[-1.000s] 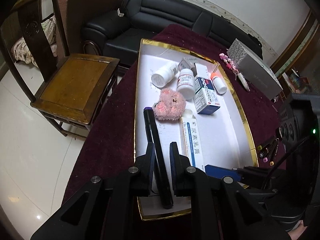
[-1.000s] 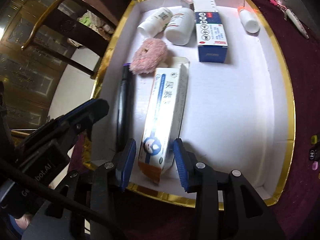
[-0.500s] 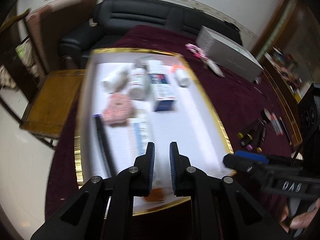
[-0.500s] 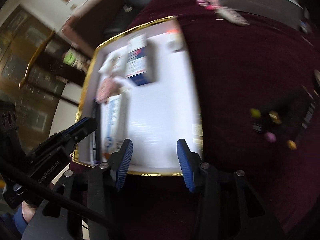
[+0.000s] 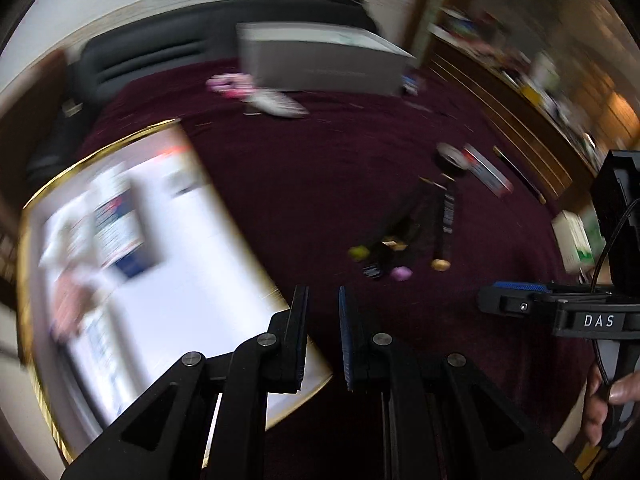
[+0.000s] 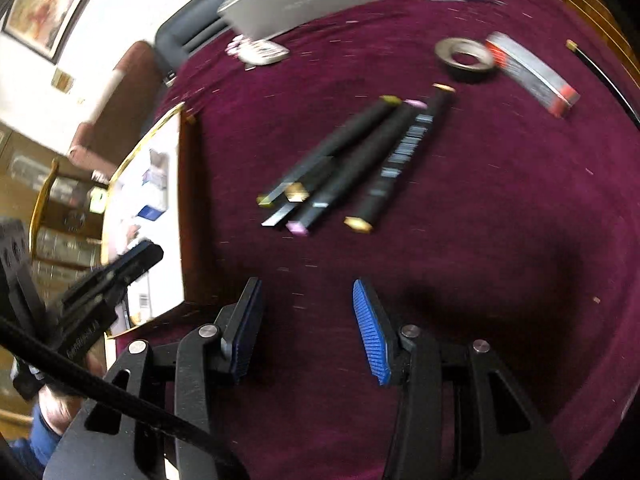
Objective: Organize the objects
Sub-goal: 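Grasp a gold-capped black marker with the left gripper while the right grasps the red-and-white box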
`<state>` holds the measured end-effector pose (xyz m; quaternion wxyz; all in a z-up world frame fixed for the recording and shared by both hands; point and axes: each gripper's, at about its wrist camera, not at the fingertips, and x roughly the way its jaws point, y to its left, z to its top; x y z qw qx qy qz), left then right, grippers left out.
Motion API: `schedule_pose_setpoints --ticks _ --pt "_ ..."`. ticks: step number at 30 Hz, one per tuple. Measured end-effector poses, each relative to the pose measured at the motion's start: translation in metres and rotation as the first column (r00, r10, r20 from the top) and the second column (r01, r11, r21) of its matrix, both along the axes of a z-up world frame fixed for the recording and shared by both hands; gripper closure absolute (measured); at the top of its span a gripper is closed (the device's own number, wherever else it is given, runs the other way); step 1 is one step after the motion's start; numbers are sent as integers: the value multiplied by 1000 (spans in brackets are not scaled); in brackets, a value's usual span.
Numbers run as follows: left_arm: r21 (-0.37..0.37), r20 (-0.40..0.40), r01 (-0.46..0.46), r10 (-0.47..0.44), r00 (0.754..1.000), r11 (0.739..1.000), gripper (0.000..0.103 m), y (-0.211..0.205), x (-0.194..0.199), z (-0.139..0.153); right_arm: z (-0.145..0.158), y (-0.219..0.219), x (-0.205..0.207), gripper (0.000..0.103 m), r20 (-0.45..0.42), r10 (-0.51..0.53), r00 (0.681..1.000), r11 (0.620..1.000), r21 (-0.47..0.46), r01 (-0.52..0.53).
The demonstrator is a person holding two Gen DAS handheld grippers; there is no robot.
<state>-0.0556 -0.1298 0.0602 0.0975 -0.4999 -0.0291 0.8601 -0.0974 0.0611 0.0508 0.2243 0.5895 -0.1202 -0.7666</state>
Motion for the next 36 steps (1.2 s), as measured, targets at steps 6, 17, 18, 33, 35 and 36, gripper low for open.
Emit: schedule_pose_setpoints --ticks 6,17,18,33,35,36 --pt "-58 106 201 -194 975 978 91 45 -56 -12 -5 52 -2 59 11 -72 997 997 -13 72" --pt "-186 153 370 -345 926 910 89 110 -117 -44 -14 114 -1 56 34 -139 990 990 -13 139" --pt "-201 159 374 -346 925 905 88 111 -120 -47 -14 118 -1 56 34 -143 989 990 -13 144" --pt "-174 157 -106 134 978 979 92 39 -57 -51 32 128 -82 51 -215 -23 976 979 193 66" --pt "-200 140 -102 132 981 974 91 41 -47 -51 31 120 -113 49 -239 45 970 959 281 25" --pt "-206 135 -102 131 982 973 91 44 -47 -52 27 118 -124 49 -229 57 972 958 286 12"
